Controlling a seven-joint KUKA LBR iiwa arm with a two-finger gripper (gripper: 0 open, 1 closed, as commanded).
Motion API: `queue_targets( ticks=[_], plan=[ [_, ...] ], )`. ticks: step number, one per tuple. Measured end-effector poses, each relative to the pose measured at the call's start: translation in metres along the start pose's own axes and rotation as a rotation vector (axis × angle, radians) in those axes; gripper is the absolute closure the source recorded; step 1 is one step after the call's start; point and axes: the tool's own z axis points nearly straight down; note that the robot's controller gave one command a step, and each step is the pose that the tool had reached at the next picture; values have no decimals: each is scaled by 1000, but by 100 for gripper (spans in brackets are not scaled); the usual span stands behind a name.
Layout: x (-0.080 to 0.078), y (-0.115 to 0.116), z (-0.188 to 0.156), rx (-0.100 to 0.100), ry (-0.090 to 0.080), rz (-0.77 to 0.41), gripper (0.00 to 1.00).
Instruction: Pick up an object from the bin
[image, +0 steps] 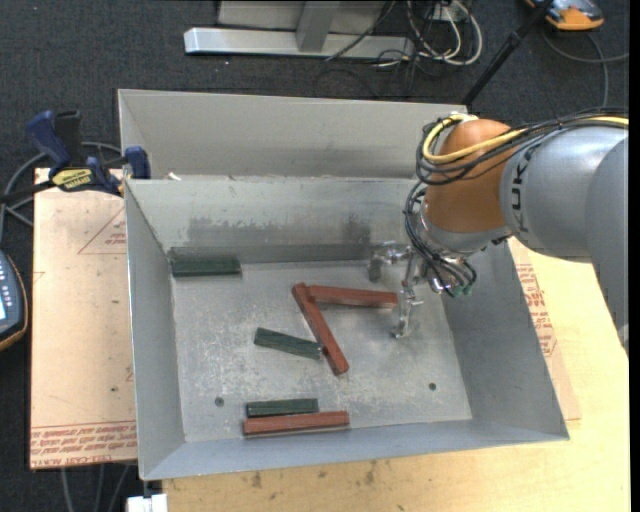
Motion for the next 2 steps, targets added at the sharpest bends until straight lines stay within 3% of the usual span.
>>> queue_targets(
  ticks=[1, 2],
  plan=[
    [1, -2, -5, 2, 0, 3, 100],
    [34, -44, -163, 7, -7, -474, 100]
  ],
)
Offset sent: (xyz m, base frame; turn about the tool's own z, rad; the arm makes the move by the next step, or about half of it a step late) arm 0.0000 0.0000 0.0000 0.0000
